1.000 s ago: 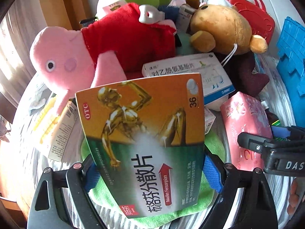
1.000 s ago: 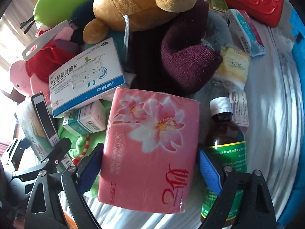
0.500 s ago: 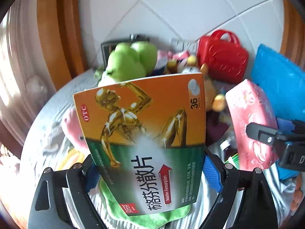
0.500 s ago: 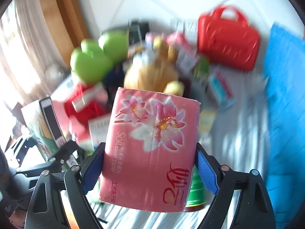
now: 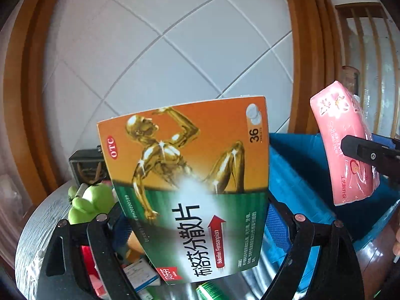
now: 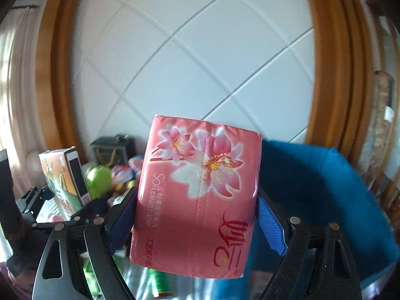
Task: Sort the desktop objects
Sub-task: 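Carry the box and tissue pack into the blue crate and release both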
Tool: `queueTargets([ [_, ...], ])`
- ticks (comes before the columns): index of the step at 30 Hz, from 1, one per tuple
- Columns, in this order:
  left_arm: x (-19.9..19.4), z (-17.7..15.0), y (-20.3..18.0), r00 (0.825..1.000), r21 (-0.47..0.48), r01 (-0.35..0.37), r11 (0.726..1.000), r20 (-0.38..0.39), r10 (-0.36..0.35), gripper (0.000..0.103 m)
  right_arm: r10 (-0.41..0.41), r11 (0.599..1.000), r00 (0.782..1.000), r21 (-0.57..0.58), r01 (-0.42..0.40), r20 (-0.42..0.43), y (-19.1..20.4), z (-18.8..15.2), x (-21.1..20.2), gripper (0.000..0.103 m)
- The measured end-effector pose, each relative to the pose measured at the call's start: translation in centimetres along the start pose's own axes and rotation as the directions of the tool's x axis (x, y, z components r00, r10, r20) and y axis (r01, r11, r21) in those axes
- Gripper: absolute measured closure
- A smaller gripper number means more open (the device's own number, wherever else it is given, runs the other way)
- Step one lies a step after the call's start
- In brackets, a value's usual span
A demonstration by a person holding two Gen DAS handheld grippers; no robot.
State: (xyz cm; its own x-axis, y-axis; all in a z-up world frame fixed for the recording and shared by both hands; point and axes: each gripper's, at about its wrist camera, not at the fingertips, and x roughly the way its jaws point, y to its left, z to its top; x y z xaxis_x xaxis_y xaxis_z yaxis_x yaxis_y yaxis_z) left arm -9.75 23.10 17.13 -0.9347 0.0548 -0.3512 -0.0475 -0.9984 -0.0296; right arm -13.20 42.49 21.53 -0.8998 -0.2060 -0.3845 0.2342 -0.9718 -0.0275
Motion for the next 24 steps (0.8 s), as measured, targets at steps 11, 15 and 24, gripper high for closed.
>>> queueTargets([
  [11,7.7,12.5,-20.1,0.978,-0.027,0.197,0.980,-0.059,-0.199,0.014,-0.119,0.993,0.990,-0.017,0.118,-0.081,-21.5,6.7,4.6,0.015],
  [15,14.6,11.7,-26.3,0.953,-0.008,0.156,0.988,-0.261,-0.153,0.014,-0.202,0.979,0.947,-0.056,0.194,-0.250,-27.8,4.1,10.0,0.015],
  [24,27.4,0.4,-33.2,0.782,0.184,0.094,0.978,-0.622,0.043,0.014,-0.138,0.989,0.710,-0.053,0.140,-0.690,-34.2,-11.3,23.1,0.015],
])
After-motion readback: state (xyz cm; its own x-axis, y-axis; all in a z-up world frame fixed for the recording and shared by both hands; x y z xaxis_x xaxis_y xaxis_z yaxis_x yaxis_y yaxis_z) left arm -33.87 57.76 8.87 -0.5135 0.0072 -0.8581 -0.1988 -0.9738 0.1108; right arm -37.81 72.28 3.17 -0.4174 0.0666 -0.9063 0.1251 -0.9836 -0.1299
